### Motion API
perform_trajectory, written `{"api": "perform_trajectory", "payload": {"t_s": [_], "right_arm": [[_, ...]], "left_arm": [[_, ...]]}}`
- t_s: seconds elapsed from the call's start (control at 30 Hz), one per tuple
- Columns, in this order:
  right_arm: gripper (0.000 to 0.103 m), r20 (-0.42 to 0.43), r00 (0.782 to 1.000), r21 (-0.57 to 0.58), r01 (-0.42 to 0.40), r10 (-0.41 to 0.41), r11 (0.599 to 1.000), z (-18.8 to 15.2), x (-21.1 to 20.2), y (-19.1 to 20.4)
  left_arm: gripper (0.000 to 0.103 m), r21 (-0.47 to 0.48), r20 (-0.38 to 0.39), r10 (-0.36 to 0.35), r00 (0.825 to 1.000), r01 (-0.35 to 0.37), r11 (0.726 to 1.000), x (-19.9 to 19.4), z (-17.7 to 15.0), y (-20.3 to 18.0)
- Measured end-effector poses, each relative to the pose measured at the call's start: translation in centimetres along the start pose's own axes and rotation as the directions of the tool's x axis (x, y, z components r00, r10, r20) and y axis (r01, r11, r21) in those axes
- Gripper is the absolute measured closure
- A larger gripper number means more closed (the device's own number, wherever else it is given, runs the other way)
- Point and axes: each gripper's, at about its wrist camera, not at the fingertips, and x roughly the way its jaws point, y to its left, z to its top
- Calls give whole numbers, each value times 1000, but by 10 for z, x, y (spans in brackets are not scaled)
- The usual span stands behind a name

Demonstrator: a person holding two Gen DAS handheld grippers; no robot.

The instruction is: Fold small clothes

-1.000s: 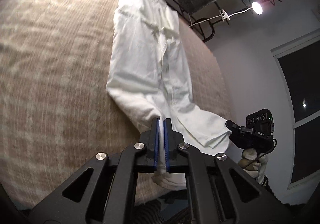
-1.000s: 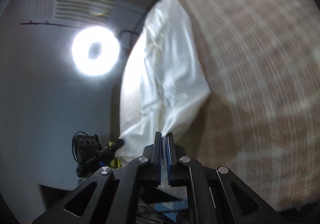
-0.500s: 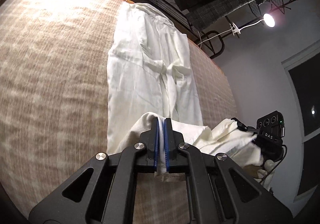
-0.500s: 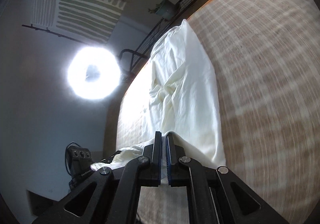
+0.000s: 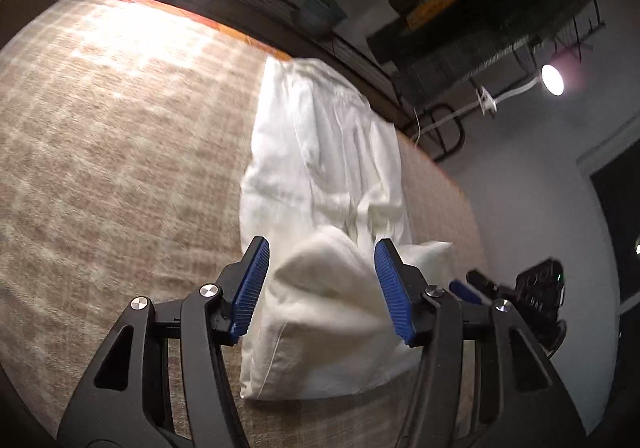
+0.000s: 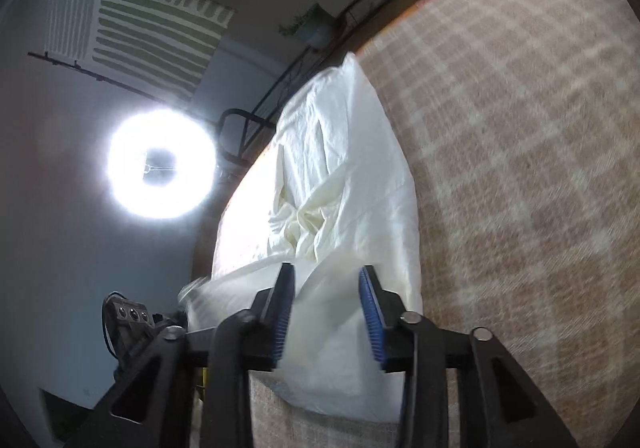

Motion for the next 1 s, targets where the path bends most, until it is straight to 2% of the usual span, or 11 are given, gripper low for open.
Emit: {"api": "perform_trajectory", "payload": {"t_s": [0.1, 0.37, 0.57, 0.63, 0.67, 0.7, 0.77, 0.8, 0.9, 0.93, 1.0], "right_arm": [[58, 3, 999, -52, 34, -34, 998, 1, -5, 0], [71, -52, 983, -188, 165, -177, 968, -12, 2, -2], [72, -76, 972, -252, 198, -223, 947, -18, 17, 3], [72, -82, 968, -276, 208, -238, 938, -19, 23, 4], [74, -84, 965, -287, 214, -247, 934, -19, 26, 5], [80, -91, 965, -289, 211, -246, 934, -19, 29, 4], [90, -109, 969, -266, 188, -224, 945, -19, 32, 0], [99, -106, 972, -249, 178, -210, 952, -18, 31, -2], [103, -95, 991, -166, 74, -91, 983, -13, 20, -8], [103, -96, 992, -156, 66, -82, 986, -11, 20, -10], [103, -92, 984, -166, 134, -150, 977, -9, 23, -19]], "left_arm": [[47, -13, 27, 14, 1000, -14, 1000, -8, 1, 10], [48, 89, -100, 86, 991, -77, 993, 24, -41, 8], [48, 145, -114, 128, 985, -111, 983, 39, -52, 0], [60, 171, -116, 138, 984, -117, 978, 42, -53, -2], [82, 192, -119, 154, 981, -129, 973, 45, -54, -2], [95, 203, -119, 166, 979, -140, 969, 46, -55, -1], [98, 181, -120, 147, 982, -124, 976, 45, -56, 3], [100, 154, -121, 128, 984, -109, 982, 41, -56, 5], [100, 127, -92, 105, 990, -93, 988, 31, -55, 9], [100, 138, -94, 123, 988, -110, 984, 34, -56, 10], [98, 138, -119, 131, 984, -114, 984, 44, -56, 15]]}}
